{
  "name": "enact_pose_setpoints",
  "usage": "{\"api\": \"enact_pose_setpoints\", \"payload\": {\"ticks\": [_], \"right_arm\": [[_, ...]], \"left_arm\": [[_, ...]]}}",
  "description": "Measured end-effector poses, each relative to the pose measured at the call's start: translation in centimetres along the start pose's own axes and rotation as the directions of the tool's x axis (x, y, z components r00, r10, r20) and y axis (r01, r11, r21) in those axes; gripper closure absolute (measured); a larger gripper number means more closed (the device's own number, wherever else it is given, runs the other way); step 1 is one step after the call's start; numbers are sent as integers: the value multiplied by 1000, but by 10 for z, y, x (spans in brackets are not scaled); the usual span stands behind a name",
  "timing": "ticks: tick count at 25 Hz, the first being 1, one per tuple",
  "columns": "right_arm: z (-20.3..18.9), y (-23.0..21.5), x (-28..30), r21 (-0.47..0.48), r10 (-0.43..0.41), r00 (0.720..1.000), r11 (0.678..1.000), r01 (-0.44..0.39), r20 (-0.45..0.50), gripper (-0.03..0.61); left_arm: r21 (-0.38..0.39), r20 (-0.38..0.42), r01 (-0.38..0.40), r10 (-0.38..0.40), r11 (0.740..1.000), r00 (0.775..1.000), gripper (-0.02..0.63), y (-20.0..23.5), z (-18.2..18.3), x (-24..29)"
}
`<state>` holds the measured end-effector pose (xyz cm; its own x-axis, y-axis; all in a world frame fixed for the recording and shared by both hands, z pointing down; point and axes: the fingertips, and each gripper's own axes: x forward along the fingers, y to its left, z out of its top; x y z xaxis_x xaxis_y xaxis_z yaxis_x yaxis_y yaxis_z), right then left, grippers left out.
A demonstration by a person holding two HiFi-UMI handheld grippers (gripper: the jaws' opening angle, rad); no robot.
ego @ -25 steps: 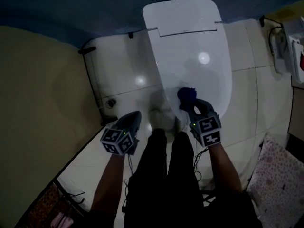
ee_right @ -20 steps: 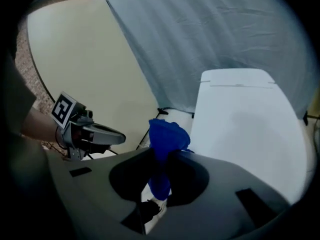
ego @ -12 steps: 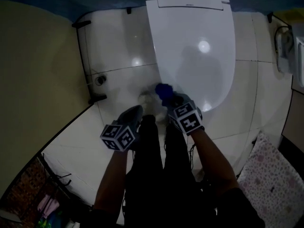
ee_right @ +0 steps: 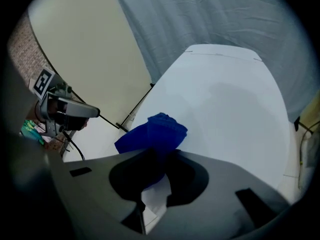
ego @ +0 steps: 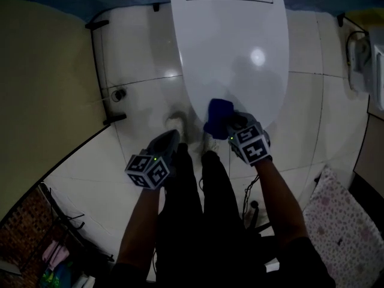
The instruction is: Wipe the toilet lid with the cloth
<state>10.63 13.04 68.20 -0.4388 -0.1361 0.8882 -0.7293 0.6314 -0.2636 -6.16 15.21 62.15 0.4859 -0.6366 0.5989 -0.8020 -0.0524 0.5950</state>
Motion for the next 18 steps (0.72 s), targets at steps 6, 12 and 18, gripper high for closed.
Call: {"api": "enact_pose_setpoints", "payload": {"ticks": [6,12,18], "right_arm": [[-28,-48,-26,-38,-45,999,998,44,-21,515],[-52,-83,-47,45,-69,998,997,69,-1,515],[-71,-107,-59,93,-117,993,989,117,1,515]], "left_arm": [[22,-20,13,-12,1000,1000,623,-22,-10,18],[58,-46,28,-25,998,999,623,-44,-16,33],[80,-73,34,-28,996,997,623,-57,-21,40]]}}
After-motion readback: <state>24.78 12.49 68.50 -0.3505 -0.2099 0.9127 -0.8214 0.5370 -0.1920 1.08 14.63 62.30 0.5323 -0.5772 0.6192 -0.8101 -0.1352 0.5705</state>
